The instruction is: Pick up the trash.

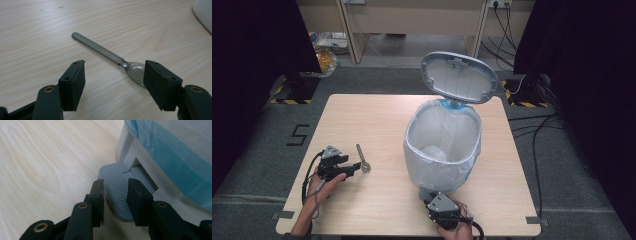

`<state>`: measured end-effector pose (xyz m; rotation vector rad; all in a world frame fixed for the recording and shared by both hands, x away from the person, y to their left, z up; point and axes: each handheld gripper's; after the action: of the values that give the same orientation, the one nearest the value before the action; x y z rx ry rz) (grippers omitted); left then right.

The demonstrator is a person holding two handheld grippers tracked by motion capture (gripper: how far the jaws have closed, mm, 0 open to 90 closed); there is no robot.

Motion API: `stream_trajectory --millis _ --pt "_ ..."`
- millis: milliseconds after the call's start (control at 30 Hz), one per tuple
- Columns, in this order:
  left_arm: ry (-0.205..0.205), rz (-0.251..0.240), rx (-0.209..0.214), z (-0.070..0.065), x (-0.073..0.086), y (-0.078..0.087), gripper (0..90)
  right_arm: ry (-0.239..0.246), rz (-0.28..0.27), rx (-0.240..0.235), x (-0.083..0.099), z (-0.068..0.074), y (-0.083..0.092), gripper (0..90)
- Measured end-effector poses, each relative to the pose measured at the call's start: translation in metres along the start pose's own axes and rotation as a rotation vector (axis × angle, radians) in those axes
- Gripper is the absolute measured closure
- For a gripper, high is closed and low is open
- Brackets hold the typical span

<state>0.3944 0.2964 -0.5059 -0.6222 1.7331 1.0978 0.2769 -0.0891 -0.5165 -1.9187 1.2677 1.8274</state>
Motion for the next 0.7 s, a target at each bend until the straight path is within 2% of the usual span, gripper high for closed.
stream_trajectory --millis 67,100,200,267,367,467,533,567,700 --pt "0.001 0.002 -0.019 -0.006 -0.003 -0.006 29.3 0.007 0.001 0.002 0.000 0.000 0.000 66.3" --pt "0.006 0.004 -0.014 -0.006 -0.004 -0.007 29.0 0.008 0.000 0.000 0.000 0.000 0.000 66.3" --pt "0.018 -0.007 -0.040 -0.009 -0.007 -0.012 26.7 0.006 -0.002 0.000 0.000 0.000 0.000 66.2" --pt "0.034 -0.008 -0.036 -0.009 -0.009 -0.017 26.5 0.009 -0.005 -0.003 0.001 0.000 0.000 65.8" --pt "0.026 -0.003 -0.037 -0.010 -0.009 -0.024 33.5 0.011 -0.006 -0.006 0.001 0.000 0.000 65.5" --pt "-0.006 0.016 -0.066 -0.011 -0.007 -0.033 38.9 0.010 -0.006 -0.006 0.001 0.000 0.000 65.3" --pt "-0.009 0.017 -0.070 -0.011 -0.007 -0.035 40.3 0.011 -0.006 -0.006 0.001 0.000 0.000 65.1" --pt "-0.028 0.024 -0.087 -0.012 -0.004 -0.038 44.0 0.014 -0.006 -0.005 0.001 0.000 0.000 64.9" --pt "-0.044 0.025 -0.091 -0.012 -0.001 -0.042 50.9 0.018 -0.007 -0.004 0.001 0.001 0.000 64.6"
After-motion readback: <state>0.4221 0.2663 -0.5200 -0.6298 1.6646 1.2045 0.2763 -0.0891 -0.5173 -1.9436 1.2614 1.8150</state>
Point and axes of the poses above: each handheld gripper's, and its own axes: y roughly backward along the jaws, x roughly out of its underside, z roughly to its left, and after that the axes turned 15 degrees about -z, right-handed
